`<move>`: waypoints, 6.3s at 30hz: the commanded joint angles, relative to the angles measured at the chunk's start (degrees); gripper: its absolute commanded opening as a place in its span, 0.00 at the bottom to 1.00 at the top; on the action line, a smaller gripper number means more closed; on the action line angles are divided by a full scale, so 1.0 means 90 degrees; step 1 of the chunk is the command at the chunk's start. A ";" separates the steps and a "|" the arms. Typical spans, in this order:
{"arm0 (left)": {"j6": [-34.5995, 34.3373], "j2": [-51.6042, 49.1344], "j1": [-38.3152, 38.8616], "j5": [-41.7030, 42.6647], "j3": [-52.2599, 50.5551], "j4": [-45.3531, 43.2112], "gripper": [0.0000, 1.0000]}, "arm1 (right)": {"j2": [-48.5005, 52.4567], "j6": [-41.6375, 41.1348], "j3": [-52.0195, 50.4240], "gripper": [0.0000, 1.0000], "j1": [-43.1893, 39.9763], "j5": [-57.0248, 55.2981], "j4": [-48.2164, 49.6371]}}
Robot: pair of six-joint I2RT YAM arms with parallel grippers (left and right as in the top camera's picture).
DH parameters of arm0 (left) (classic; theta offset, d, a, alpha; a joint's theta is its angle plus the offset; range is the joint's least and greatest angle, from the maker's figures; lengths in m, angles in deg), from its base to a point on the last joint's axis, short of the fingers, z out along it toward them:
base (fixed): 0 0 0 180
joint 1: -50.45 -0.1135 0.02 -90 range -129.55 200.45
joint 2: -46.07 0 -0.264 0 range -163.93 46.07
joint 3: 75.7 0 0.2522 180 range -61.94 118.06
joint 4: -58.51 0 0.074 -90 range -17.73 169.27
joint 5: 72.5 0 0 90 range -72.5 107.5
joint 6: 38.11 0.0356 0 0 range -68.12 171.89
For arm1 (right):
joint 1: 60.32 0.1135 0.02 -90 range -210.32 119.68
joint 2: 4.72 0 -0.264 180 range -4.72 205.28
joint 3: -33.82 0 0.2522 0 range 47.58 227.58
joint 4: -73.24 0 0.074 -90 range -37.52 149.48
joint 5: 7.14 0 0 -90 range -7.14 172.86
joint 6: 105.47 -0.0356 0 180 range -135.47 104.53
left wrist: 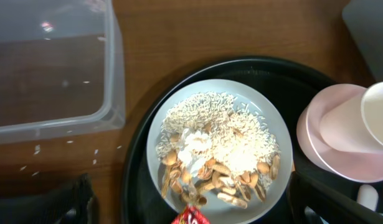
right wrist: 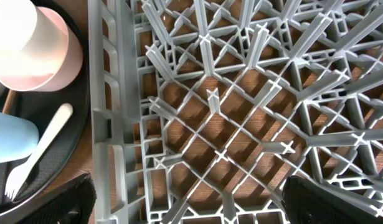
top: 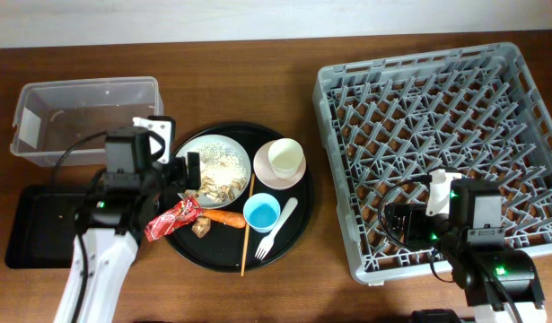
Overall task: Sort waste into correct bins and load items into the dishwasher rack
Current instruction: 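Reach the left gripper to the plate and grasp the white tissue, then carry the tissue with the left gripper into the clear bin and release, then lower the left gripper onto the red Apollo wrapper and grasp it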
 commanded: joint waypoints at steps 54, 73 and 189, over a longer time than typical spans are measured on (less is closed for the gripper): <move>-0.0080 -0.1957 -0.0148 -0.0457 0.0593 -0.0962 0.01 | 0.0007 -0.0041 0.0138 0.99 0.0046 0.0010 -0.0019; -0.0080 -0.1865 -0.1362 -0.1098 0.0658 -0.2448 0.79 | 0.0007 -0.0041 0.0138 0.99 0.0046 0.0012 -0.0024; -0.1537 -0.2448 -0.0126 0.1037 -0.0750 0.2154 0.22 | 0.0007 -0.0044 0.0138 0.99 0.0046 0.0015 -0.0092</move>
